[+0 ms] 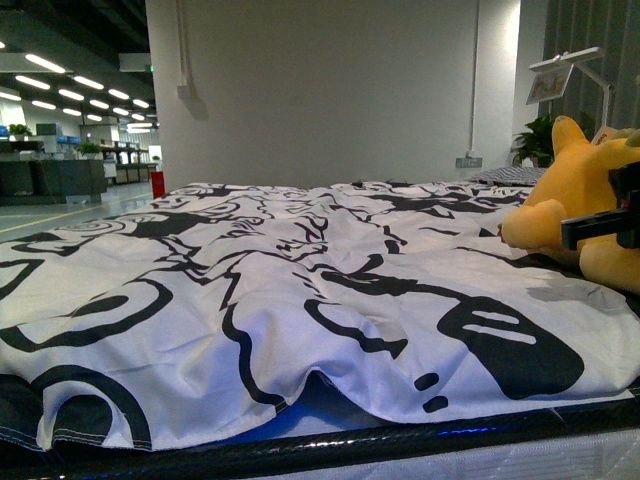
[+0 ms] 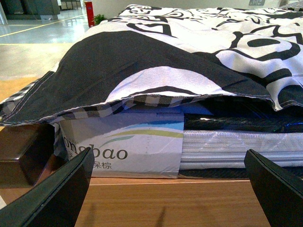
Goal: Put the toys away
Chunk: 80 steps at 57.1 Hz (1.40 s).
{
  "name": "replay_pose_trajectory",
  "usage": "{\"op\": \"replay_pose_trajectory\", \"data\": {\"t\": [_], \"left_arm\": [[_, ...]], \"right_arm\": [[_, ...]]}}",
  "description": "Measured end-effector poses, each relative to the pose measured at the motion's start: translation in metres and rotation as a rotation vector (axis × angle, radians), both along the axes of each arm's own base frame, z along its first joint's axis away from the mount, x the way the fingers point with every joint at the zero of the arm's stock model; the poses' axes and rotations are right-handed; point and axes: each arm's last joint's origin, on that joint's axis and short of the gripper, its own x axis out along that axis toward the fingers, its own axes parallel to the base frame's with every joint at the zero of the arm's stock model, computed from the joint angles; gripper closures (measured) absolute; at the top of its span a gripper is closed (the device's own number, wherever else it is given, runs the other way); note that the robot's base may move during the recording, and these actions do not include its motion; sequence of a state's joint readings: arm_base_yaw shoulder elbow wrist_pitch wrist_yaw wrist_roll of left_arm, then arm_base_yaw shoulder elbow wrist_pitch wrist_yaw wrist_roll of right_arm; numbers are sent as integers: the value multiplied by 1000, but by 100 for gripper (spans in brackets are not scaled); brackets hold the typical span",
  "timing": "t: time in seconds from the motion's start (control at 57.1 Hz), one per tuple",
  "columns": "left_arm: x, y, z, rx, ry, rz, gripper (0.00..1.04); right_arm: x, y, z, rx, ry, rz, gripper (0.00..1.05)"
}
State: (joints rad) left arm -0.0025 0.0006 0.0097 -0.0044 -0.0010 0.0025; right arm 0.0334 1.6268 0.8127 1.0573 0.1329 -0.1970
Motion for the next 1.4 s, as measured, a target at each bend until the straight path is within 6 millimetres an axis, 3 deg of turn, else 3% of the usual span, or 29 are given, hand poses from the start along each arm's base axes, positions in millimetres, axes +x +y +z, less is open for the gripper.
{"op": "replay_pose_trajectory", "data": {"t": [0.14,0.298,0.508,0.718,0.875,1.085,1.173,1.26,1.4], "left_arm": [[0,0,0,0,0,0,6],[0,0,0,0,0,0,6],[0,0,0,0,0,0,6],[0,0,0,0,0,0,6],[0,0,0,0,0,0,6],[0,0,0,0,0,0,6],[0,0,0,0,0,0,6],[0,0,0,0,0,0,6],[0,0,0,0,0,0,6]], "right_arm": [[-22,-8,30,82,-14,127,96],[-75,-17,72,163,-61,311,96],[-137,-37,88,248,-95,377,96],[-184,-47,68,339,-89,378,97],[-190,-43,56,376,-33,350,97],[-191,-43,56,372,-33,345,97],[-193,-40,55,346,71,208,97],[-199,-34,32,282,206,131,97],[-206,-26,0,213,234,111,97]]}}
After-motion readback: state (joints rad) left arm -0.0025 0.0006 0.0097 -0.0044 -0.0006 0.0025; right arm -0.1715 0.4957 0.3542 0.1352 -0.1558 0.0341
